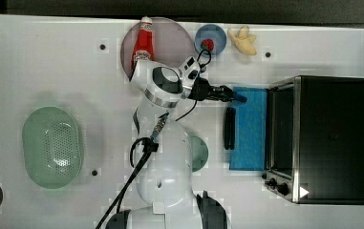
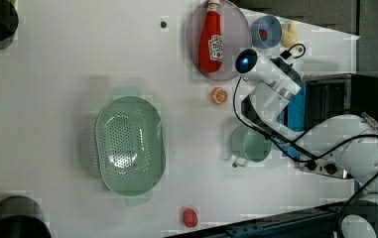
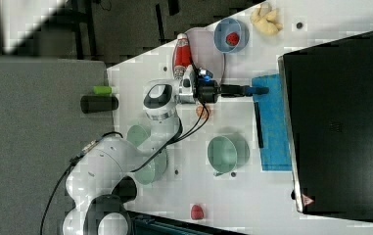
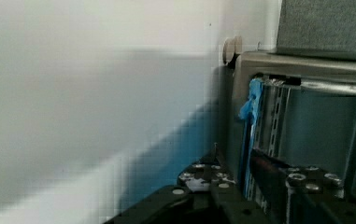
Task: Flap close oven.
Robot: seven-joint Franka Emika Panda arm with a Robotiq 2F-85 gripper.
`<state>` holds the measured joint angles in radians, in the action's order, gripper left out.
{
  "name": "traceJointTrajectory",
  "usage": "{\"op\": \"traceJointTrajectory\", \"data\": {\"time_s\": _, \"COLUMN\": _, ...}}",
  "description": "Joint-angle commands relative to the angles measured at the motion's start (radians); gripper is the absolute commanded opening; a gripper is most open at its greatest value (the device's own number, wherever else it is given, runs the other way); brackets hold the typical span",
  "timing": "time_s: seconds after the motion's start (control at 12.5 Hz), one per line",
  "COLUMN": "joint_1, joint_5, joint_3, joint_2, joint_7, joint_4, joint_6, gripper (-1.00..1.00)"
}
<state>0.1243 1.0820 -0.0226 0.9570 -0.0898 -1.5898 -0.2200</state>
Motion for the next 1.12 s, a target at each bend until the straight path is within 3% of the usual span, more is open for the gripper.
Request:
{"op": "traceJointTrajectory", "data": {"time_s": 0.08, "joint_1": -0.014, "joint_5": -0.031, "joint_3": 0.000, "joint_2": -0.058, "joint_7": -0.051, "joint_4": -0.002, "joint_6": -0.018, "gripper": -0.55}}
{"op": "traceJointTrajectory", "data": {"time_s": 0.4, "joint_1": -0.100, "joint_5": -0.150, "joint_3": -0.001, "joint_2": -0.219, "joint_7": 0.085, "joint_4": -0.105, "joint_6": -0.174, "gripper": -0.55}}
{"op": "traceJointTrajectory", "data": {"time_s": 0.8, "joint_1": -0.273, "joint_5": -0.339, "joint_3": -0.001, "joint_2": -0.414, "joint_7": 0.400, "joint_4": -0.224, "joint_6": -0.397, "gripper": -0.55}}
{"op": "traceJointTrajectory", "data": {"time_s": 1.12, "joint_1": -0.399, "joint_5": -0.581, "joint_3": -0.001, "joint_2": -0.464, "joint_7": 0.684, "joint_4": -0.232, "joint_6": -0.498, "gripper": -0.55}}
